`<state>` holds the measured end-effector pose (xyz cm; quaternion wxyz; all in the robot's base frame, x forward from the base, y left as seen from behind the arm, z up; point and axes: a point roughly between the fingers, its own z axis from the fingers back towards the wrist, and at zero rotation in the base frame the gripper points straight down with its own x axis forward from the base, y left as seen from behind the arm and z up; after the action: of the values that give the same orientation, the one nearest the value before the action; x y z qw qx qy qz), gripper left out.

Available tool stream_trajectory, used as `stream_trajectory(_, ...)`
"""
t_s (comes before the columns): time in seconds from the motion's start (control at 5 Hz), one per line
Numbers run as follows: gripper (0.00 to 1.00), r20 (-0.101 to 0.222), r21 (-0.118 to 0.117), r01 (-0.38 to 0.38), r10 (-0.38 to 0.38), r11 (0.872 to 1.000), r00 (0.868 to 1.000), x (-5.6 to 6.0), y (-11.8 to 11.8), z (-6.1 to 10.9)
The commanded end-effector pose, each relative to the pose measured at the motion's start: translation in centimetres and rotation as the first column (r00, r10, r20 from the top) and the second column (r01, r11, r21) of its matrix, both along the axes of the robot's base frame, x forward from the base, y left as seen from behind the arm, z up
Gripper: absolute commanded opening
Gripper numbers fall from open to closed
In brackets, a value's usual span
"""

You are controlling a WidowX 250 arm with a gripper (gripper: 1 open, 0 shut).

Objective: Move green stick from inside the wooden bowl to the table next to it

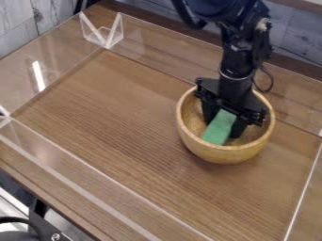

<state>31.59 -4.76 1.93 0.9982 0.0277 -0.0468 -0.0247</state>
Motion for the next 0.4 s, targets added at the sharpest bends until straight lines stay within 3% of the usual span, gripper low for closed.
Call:
stream_trajectory(0.0,0.00,-0.005,0.002,-0.012,0.012,1.000,1.000,-0.28,0.59,0.27)
stream_trajectory(0.2,0.00,-0.006,-0.008,-0.020,0.020,1.000,1.000,-0.33,0.82,0.73)
